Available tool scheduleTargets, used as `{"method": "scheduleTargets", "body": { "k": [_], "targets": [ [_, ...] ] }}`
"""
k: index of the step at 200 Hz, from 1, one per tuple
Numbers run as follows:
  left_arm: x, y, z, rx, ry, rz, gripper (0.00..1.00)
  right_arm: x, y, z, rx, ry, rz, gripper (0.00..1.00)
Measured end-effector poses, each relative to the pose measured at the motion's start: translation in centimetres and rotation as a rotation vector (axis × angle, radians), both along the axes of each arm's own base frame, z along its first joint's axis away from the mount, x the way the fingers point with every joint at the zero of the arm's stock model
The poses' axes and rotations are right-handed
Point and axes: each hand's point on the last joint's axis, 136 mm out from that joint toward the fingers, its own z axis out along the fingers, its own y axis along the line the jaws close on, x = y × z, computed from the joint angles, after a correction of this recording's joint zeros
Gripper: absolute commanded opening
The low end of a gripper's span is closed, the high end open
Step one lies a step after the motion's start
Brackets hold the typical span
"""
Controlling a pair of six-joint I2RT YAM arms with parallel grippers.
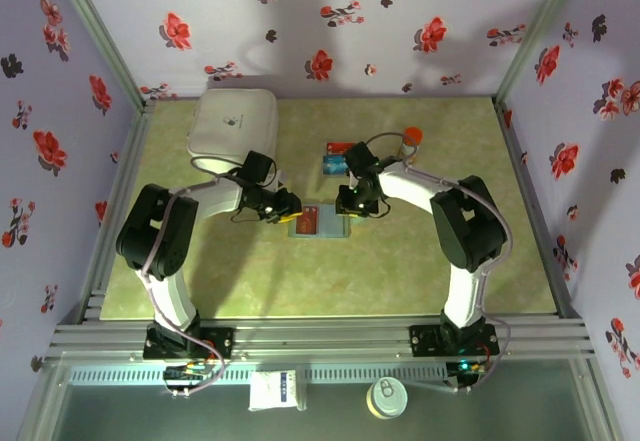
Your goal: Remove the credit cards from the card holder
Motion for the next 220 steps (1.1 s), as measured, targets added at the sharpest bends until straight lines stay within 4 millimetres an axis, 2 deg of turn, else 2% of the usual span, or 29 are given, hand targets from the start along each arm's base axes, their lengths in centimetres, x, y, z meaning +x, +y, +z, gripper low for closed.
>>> {"method": "scheduleTargets", "body": {
  "k": [45, 92, 131, 151, 183, 220],
  "targets": [
    [-0.6, 0.2, -0.7, 0.003, 0.023, -0.004, 0.29, 0.6, 1.1, 2.1, 0.075, -0.038, -0.018, 0.31],
    [-0.8, 0.1, -0.7, -0.005, 0.027, -0.008, 0.28, 0.3, 2.7, 2.4, 0.156, -0.025, -0.019, 0.31],
    [-0.8, 0.1, -0.7, -0.004, 0.027, -0.008, 0.25, 0.0, 4.9, 3.0, 0.233, -0.02, -0.004, 0.3],
    [-0.7, 0.1, -0.6, -0.001, 0.027, -0.006, 0.2, -0.2, 5.9, 2.6, 0.264, -0.009, 0.004, 0.29],
    [0.1, -0.3, 0.4, -0.007, 0.008, -0.013, 0.06, -0.8, 7.1, 1.6, 0.297, 0.024, 0.004, 0.28],
    [0.8, -0.7, 0.4, -0.008, 0.004, -0.016, 0.04, -0.8, 8.0, 0.6, 0.318, 0.047, 0.0, 0.27]
  ]
}}
